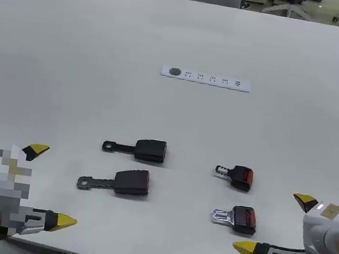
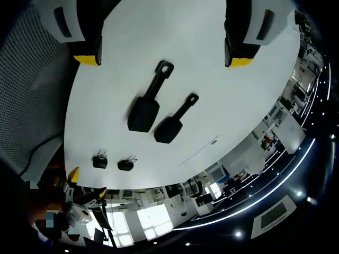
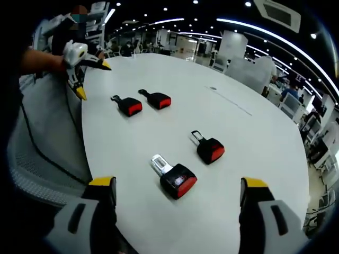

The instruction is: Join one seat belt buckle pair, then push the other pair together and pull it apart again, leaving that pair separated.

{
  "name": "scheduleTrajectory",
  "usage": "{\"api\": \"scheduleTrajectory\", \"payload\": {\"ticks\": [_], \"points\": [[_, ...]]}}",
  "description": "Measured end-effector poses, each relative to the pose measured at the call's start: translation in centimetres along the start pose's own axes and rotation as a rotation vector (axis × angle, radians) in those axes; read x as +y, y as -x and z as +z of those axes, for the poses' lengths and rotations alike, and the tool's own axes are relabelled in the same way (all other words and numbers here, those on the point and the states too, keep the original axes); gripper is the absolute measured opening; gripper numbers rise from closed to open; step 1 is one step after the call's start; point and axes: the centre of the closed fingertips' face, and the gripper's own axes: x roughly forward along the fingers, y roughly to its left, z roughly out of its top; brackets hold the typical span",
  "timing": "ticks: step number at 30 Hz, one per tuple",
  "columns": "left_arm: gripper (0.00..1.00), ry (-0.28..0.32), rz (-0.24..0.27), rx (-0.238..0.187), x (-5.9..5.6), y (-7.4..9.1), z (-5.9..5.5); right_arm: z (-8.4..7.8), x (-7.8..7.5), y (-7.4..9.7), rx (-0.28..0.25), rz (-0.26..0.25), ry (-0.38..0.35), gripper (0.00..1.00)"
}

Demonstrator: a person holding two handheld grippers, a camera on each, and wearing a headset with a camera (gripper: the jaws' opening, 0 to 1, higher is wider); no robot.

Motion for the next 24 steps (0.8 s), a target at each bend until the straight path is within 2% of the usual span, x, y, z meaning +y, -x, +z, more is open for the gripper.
{"api": "scheduleTrajectory", "payload": {"ticks": [9, 19, 21, 23, 24], "points": [[0.96, -0.032, -0.019, 0.005, -0.7, -0.1, 0.1, -0.2, 0.3, -0.3, 0.013, 0.009, -0.006, 0.97], [0.95, -0.015, 0.000, -0.003, -0.1, 0.1, 0.2, 0.3, -0.1, -0.3, 0.004, -0.005, 0.006, 0.96], [0.96, -0.024, 0.025, -0.006, 0.5, 0.3, 0.3, 0.3, -0.2, -0.2, 0.008, -0.007, 0.014, 0.95], [0.95, 0.014, 0.028, -0.016, 0.8, 0.4, 0.4, 0.4, -0.2, -0.1, 0.006, 0.000, 0.007, 0.92], [0.95, 0.014, 0.030, -0.012, 0.9, 0.4, 0.3, 0.4, -0.1, -0.1, 0.008, 0.004, 0.000, 0.91]]}}
